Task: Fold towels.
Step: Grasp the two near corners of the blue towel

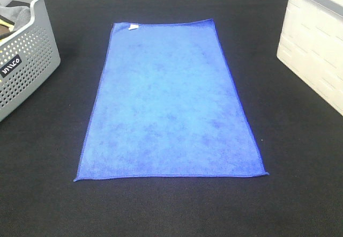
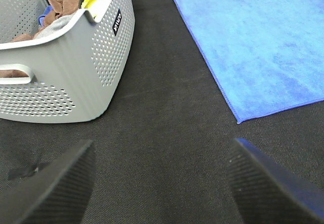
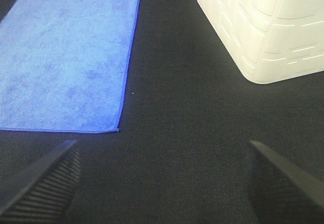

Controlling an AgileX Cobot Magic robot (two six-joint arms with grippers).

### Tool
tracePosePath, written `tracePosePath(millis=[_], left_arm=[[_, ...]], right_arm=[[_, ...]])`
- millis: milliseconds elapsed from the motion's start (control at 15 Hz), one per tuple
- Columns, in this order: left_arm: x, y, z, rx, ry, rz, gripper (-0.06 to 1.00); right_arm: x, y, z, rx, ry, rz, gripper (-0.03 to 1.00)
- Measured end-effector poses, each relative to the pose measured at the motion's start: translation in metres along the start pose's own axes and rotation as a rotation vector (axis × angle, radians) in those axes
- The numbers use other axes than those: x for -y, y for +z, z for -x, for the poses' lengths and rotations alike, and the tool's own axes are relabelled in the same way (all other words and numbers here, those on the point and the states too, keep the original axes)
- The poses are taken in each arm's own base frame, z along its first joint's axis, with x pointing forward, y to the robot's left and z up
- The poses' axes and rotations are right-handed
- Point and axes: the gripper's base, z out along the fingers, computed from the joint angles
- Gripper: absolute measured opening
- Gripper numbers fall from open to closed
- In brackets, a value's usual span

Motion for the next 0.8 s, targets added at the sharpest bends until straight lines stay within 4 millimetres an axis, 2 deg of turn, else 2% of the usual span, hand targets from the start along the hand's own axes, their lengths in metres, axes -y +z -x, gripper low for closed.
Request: tracePosePath(millis=[800], left_arm=[[0.0000, 0.0000, 0.0000, 0.000, 0.000, 0.000, 0.70]], right_arm=[[0.0000, 0.0000, 0.0000, 0.000, 0.000, 0.000, 0.82]])
